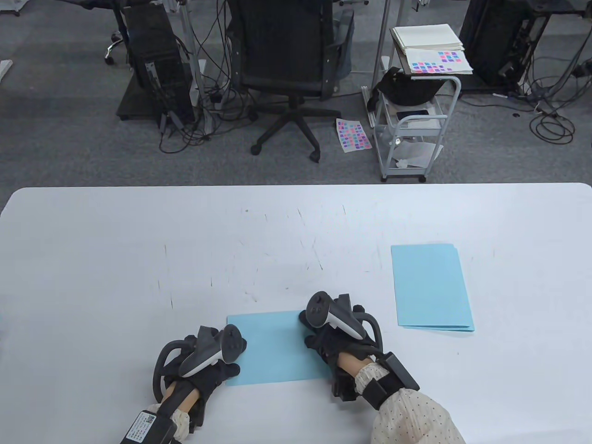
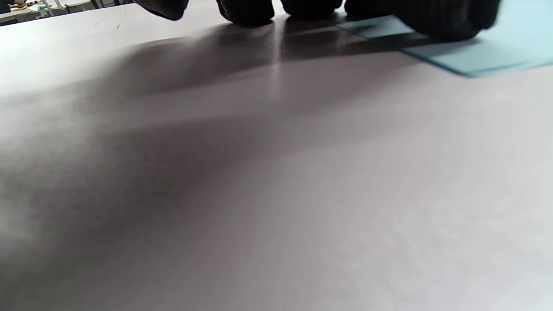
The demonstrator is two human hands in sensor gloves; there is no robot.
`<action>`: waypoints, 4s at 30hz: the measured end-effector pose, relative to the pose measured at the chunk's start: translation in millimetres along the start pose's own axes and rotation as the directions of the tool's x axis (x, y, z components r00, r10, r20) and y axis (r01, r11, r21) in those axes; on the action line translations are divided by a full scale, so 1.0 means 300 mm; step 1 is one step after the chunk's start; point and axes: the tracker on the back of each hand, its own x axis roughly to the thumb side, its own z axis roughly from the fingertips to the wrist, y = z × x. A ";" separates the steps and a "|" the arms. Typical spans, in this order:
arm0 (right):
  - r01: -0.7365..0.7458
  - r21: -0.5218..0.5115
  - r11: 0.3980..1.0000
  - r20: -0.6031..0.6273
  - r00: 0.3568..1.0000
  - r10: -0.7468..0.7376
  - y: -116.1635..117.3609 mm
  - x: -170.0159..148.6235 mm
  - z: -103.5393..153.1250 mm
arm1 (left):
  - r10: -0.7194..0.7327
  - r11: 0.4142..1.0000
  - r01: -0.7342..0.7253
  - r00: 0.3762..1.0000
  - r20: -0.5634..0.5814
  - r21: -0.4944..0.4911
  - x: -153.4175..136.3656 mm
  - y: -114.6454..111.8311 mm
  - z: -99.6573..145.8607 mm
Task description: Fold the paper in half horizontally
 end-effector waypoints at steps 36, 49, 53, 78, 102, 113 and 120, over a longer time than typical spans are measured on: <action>-0.012 0.027 1.000 0.190 0.982 0.006 0.084 -0.087 0.144 | -0.003 1.000 0.003 1.000 0.000 -0.009 -0.002 0.003 -0.001; -0.027 0.042 0.999 0.182 0.983 0.019 0.079 -0.081 0.146 | -0.012 1.000 0.012 0.999 -0.042 -0.014 0.009 0.072 -0.013; -0.027 0.044 0.999 0.183 0.983 0.019 0.078 -0.080 0.145 | 0.024 0.999 -0.025 0.999 -0.040 -0.023 0.030 0.121 -0.027; -0.034 0.058 0.998 0.188 0.982 0.023 0.075 -0.081 0.144 | 0.017 0.990 0.001 0.993 0.121 -0.144 0.310 0.096 -0.145; -0.052 0.039 0.998 0.186 0.982 0.044 0.081 -0.079 0.150 | 0.013 0.990 -0.016 1.000 -0.023 -0.139 0.158 0.093 -0.141; -0.055 0.033 0.998 0.186 0.981 0.048 0.083 -0.080 0.152 | 0.047 0.987 -0.057 0.996 -0.070 -0.149 0.082 0.082 -0.138; -0.054 0.027 0.998 0.186 0.981 0.048 0.084 -0.080 0.152 | 0.068 0.983 -0.086 0.992 -0.111 -0.160 0.019 0.072 -0.135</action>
